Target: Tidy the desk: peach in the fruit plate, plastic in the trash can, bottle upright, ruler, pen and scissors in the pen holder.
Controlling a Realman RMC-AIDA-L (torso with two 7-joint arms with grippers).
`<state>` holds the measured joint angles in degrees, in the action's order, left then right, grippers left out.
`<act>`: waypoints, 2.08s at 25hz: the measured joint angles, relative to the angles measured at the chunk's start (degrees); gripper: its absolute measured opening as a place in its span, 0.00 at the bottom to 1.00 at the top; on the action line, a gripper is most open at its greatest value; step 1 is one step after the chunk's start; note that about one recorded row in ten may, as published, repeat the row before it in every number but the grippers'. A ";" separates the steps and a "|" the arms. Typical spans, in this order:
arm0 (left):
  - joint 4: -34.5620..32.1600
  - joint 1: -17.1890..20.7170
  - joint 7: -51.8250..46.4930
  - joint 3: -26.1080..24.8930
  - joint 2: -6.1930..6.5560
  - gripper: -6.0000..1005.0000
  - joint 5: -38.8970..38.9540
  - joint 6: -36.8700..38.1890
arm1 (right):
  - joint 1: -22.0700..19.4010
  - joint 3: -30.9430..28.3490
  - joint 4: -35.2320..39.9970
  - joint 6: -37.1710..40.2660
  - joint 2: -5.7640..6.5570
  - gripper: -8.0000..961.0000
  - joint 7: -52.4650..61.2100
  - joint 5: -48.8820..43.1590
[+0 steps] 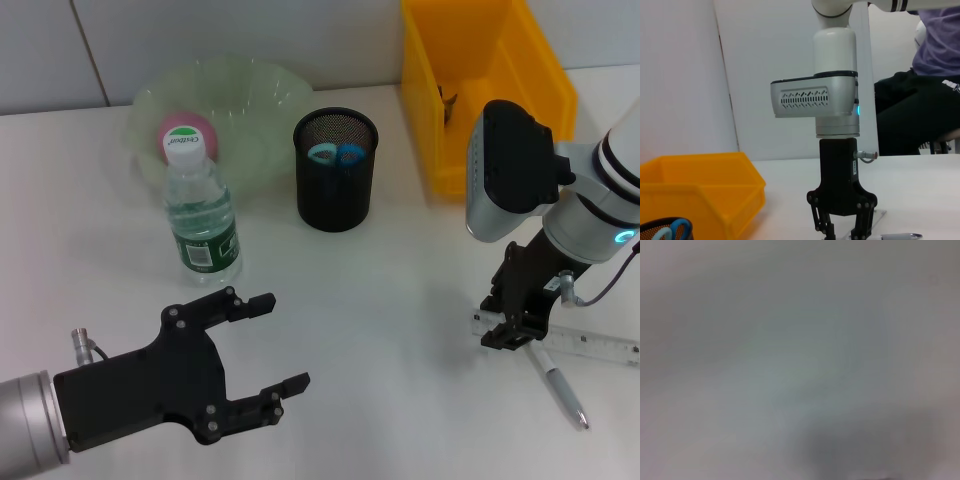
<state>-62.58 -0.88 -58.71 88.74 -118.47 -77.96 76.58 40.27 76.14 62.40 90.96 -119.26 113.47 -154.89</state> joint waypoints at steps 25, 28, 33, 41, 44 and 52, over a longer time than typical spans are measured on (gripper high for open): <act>-0.04 -0.16 -0.03 -0.67 0.00 0.78 0.09 1.56 | -1.00 -10.10 13.04 8.34 0.24 0.41 0.54 5.34; -0.03 -0.28 -0.02 -0.67 0.00 0.78 0.10 1.56 | -1.20 -13.18 15.10 8.64 0.27 0.41 0.52 7.49; 0.01 -0.49 0.00 -0.67 0.00 0.78 0.10 1.70 | -2.49 -18.27 17.43 5.81 0.28 0.41 -0.84 13.86; -0.04 -0.53 0.00 -0.67 0.00 0.78 0.10 2.27 | -5.42 -21.02 18.58 -4.16 0.18 0.41 -4.74 24.99; -0.27 -0.45 -0.01 -0.67 0.00 0.78 0.20 2.36 | -6.68 -20.83 18.61 -7.54 0.11 0.41 -6.51 30.48; -0.04 -0.55 0.00 -0.67 0.00 0.78 0.39 2.84 | -8.31 -20.23 12.11 -12.57 -0.09 0.41 -18.33 47.59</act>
<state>-62.62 -1.43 -58.71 88.07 -118.48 -77.57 79.42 31.96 55.91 74.51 78.39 -119.35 95.13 -107.30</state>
